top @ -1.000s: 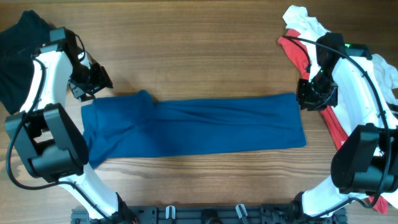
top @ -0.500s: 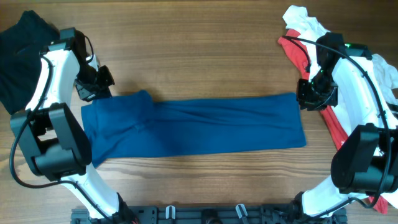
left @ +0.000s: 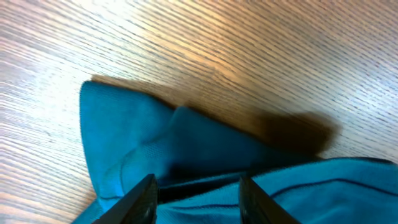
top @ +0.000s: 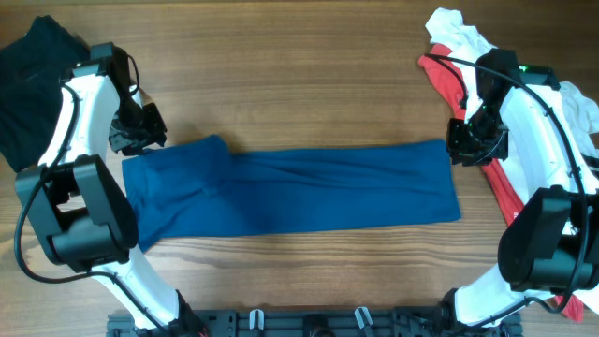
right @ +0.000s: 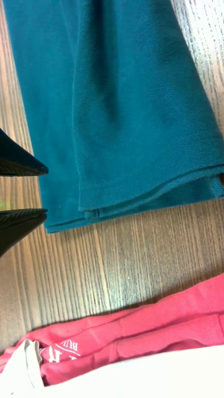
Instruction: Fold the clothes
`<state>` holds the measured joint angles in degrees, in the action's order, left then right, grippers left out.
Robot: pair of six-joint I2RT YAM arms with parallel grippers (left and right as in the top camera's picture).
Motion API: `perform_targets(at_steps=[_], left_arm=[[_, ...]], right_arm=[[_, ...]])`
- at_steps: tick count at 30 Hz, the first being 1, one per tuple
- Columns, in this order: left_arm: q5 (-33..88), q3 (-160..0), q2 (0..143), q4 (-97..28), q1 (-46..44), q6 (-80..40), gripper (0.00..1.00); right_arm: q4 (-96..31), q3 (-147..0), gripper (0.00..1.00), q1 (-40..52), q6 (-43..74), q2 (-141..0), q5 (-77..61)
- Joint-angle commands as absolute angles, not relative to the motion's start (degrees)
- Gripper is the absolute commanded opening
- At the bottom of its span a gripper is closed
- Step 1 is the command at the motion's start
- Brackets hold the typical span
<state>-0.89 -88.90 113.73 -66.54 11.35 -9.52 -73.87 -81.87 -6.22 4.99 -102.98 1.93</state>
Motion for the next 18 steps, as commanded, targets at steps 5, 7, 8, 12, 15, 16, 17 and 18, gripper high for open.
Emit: perform_targets(at_steps=[5,7,8,12,15,16,17,18], left_arm=[[-5.4,-88.8,114.1,-65.5,11.4,-9.4,0.43],[-5.9,-88.8,114.1,-65.6,11.5,-9.9,0.44],[-5.9,-88.8,114.1,-65.6,11.5,-10.5,0.44],[-5.9,-88.8,114.1,-65.6,11.5,-11.6,0.42],[-5.3,-88.8,114.1,-67.1,11.5,-11.6,0.34],[-4.5,-88.6,114.1,-67.8,11.5,-11.6,0.31],[-3.6,-88.1,114.1,-68.0,11.5,-11.6,0.29],[-2.7,-87.4,114.1,-67.9,11.5,-11.6,0.27]], right_arm=[[-73.7,-81.6,0.18,-6.4,4.4,-101.8,1.3],[-73.7,-81.6,0.18,-6.4,4.4,-101.8,1.3],[-73.7,-81.6,0.18,-6.4,4.4,-101.8,1.3],[-73.7,-81.6,0.18,-6.4,4.4,-101.8,1.3],[-73.7,-81.6,0.18,-6.4,4.4,-101.8,1.3],[-73.7,-81.6,0.18,-6.4,4.4,-101.8,1.2],[-73.7,-81.6,0.18,-6.4,4.5,-101.8,1.2],[-73.7,-81.6,0.18,-6.4,4.4,-101.8,1.3]])
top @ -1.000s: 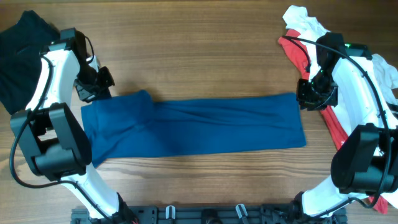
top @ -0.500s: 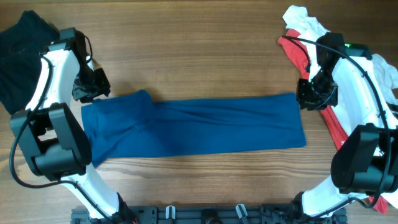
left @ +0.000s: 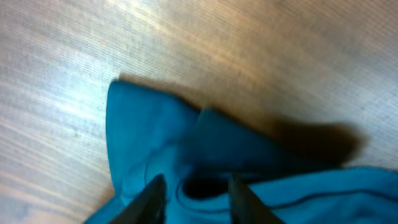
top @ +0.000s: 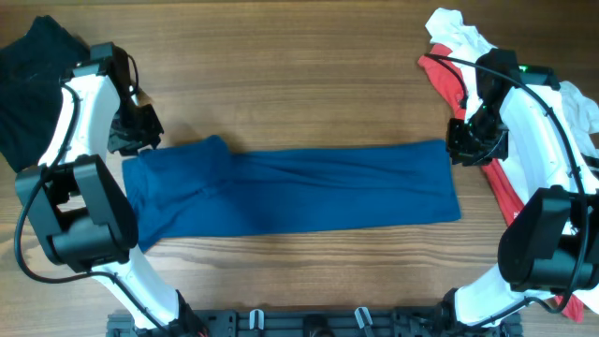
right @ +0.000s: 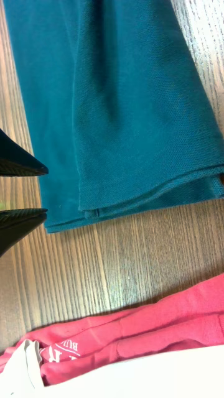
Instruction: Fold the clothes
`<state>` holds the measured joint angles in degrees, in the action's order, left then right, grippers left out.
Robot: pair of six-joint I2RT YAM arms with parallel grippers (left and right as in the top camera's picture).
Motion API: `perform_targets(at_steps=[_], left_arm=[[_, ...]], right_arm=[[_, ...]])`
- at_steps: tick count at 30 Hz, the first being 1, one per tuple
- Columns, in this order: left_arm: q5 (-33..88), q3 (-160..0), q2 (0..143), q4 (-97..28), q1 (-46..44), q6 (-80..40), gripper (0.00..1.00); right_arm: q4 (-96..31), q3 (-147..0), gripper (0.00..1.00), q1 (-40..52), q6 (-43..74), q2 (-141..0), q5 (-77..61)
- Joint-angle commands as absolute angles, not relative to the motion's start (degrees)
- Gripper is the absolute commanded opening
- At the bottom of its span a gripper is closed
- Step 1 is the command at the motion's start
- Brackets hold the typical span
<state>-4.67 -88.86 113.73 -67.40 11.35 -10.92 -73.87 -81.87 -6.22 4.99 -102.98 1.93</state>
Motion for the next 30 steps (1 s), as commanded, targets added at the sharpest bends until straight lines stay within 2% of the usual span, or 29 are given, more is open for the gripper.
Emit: perform_targets(at_steps=[1,6,14,17,22,30], left_arm=[[-1.9,-86.5,114.1,-67.6,11.5,-11.6,0.24],[-0.5,-83.9,114.1,-65.8,11.4,-11.6,0.04],[1.2,-83.9,112.6,-67.3,11.4,-11.1,0.04],[7.8,-83.9,110.6,-74.6,11.4,-9.7,0.04],[10.0,-83.9,110.1,-85.6,11.4,-8.8,0.04],[10.6,-83.9,110.1,-90.0,11.2,-7.9,0.04]], right_arm=[[-73.7,-81.6,0.18,-6.4,4.4,-101.8,1.2],[-73.8,-81.6,0.18,-6.4,4.4,-101.8,1.2],[-73.8,-81.6,0.18,-6.4,4.4,-101.8,1.2],[-73.7,-81.6,0.18,-6.4,4.4,-101.8,1.3],[-73.5,-81.6,0.18,-6.4,4.4,-101.8,1.3],[-73.6,-81.6,0.18,-6.4,4.4,-101.8,1.3]])
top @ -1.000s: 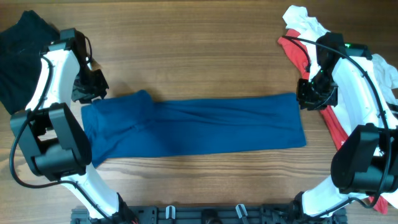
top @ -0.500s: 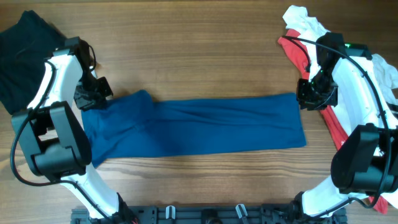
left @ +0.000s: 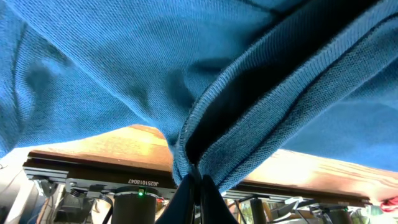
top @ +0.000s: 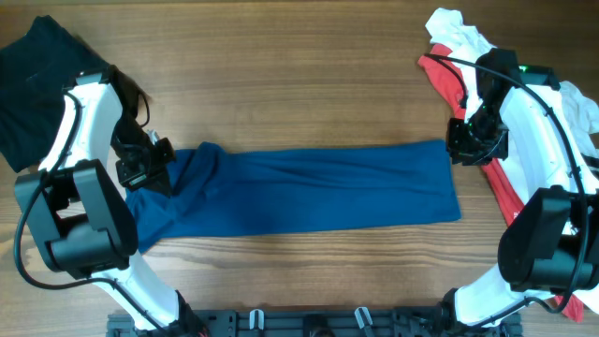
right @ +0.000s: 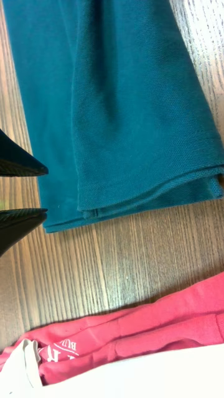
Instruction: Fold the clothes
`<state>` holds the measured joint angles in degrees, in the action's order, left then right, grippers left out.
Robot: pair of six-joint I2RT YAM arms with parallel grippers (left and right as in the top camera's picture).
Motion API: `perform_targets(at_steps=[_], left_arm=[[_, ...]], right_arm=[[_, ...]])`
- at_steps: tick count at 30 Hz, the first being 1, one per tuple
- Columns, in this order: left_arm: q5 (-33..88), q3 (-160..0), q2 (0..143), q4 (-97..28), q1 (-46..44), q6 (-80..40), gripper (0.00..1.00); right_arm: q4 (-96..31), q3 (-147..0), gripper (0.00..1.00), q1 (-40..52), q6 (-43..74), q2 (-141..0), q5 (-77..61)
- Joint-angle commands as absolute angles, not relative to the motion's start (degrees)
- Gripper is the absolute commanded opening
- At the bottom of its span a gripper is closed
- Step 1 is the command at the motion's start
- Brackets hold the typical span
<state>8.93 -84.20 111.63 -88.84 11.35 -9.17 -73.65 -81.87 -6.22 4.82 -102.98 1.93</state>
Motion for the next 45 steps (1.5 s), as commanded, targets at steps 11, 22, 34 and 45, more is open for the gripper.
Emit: perform_targets(at_steps=[11,22,34,45], left_arm=[[10.9,-84.4,110.1,-88.2,8.4,-7.9,0.20],[11.4,-85.4,110.4,-64.9,7.9,-8.3,0.81],[12.9,-85.4,111.6,-60.4,3.7,-7.9,0.80],[13.0,-85.4,114.2,-60.5,-0.5,-7.9,0.66]], right_arm=[[-73.5,-81.6,0.18,-6.4,4.5,-101.8,1.3],[-73.6,-81.6,0.18,-6.4,4.5,-101.8,1.2],[-73.6,-81.6,0.18,-6.4,4.5,-101.8,1.2],[-74.0,-81.6,0.18,-6.4,4.5,-101.8,1.2]])
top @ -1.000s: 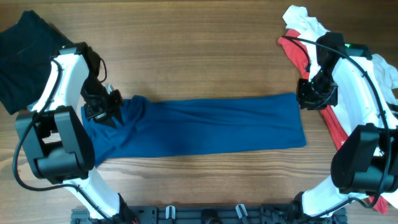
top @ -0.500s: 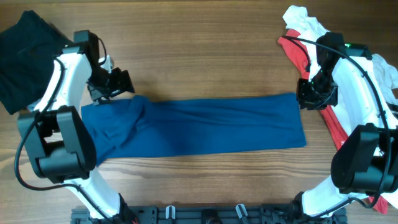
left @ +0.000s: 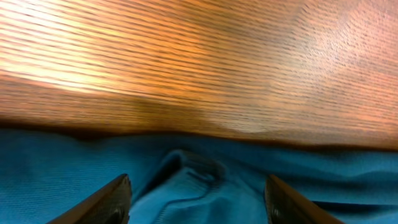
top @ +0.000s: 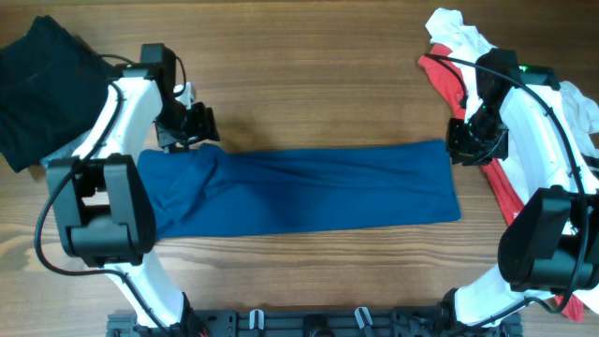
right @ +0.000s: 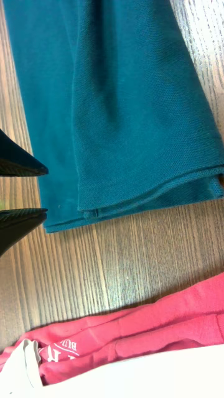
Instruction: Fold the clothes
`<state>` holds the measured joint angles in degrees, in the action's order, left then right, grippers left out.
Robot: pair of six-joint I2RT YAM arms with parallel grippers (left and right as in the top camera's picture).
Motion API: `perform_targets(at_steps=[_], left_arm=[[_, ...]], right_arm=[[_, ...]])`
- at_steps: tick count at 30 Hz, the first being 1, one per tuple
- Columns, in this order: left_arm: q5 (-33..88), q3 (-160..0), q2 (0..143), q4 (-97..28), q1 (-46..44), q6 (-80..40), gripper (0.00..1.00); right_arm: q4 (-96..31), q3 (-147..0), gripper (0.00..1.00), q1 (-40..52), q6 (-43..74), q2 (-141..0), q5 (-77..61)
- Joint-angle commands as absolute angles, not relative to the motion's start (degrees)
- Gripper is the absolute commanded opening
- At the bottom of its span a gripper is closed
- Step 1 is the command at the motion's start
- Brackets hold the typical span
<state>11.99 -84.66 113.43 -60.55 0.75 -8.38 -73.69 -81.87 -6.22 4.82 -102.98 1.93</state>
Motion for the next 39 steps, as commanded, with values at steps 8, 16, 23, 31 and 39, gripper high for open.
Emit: perform_targets(at_steps=[8,16,23,31,39], left_arm=[[12.0,-85.3,114.2,-61.6,-0.8,-7.9,0.52],[11.7,-85.3,114.2,-62.5,-0.8,-7.9,0.40],[4.9,-85.3,114.2,-60.9,-0.8,-7.9,0.60],[5.3,-85.3,115.7,-60.8,-0.9,-8.1,0.54],[7.0,-85.3,116.6,-61.2,-0.9,-8.1,0.27]], right_arm=[[-74.3,-81.6,0.18,-6.4,4.5,-101.8,1.3],[-74.4,-81.6,0.18,-6.4,4.5,-101.8,1.2],[-74.4,-81.6,0.18,-6.4,4.5,-101.8,1.2],[-74.4,-81.6,0.18,-6.4,4.5,-101.8,1.3],[-74.4,-81.6,0.18,-6.4,4.5,-101.8,1.2]])
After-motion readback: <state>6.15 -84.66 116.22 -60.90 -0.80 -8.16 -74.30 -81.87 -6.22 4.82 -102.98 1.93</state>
